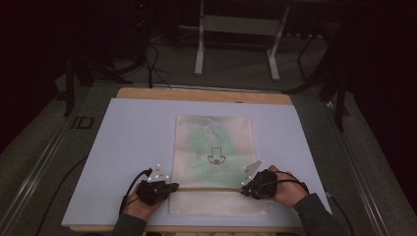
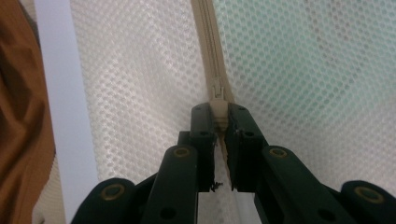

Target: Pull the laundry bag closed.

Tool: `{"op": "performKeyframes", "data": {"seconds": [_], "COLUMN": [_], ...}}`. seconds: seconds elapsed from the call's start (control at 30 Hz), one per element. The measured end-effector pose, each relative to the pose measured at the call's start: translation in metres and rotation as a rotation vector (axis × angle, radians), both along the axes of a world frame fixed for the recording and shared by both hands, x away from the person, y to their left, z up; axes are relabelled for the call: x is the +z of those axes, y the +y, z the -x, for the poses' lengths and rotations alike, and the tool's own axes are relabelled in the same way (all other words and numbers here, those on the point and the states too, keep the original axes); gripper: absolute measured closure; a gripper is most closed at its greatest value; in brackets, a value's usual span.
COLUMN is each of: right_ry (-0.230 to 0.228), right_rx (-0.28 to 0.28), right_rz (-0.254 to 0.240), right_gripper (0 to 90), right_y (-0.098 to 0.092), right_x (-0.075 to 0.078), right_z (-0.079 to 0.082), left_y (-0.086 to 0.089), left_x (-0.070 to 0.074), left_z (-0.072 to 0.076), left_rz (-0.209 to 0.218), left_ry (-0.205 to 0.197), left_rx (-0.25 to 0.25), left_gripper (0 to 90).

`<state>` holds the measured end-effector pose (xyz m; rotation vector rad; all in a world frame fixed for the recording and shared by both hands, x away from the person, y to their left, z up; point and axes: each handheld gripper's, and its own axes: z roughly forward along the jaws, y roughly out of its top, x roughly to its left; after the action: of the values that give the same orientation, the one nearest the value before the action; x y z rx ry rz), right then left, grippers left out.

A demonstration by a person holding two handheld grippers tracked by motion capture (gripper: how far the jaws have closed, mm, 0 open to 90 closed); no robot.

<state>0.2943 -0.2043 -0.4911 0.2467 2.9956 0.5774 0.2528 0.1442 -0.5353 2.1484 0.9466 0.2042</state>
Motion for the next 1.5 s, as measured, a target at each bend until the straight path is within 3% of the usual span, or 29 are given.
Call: {"op": "performKeyframes", "data": {"seconds": [1.03, 1.5], "right_ry": [0.009, 0.010], "right_rx": [-0.030, -0.083], "right_rz": [0.001, -0.024], "right_gripper": [82.4, 82.3], "right_y": [-0.019, -0.044], "right_x": [0.001, 0.001], "right_z": [-0.001, 0.000], "left_y": [0.000, 0.000], "left_x": [0.000, 0.000], "left_z": [0.000, 0.000], "left_rz": [0.001, 0.002], "left_ry": [0.000, 0.000], "left_rx": [0.000, -0.001], "left_gripper": [89.3, 89.3]}}
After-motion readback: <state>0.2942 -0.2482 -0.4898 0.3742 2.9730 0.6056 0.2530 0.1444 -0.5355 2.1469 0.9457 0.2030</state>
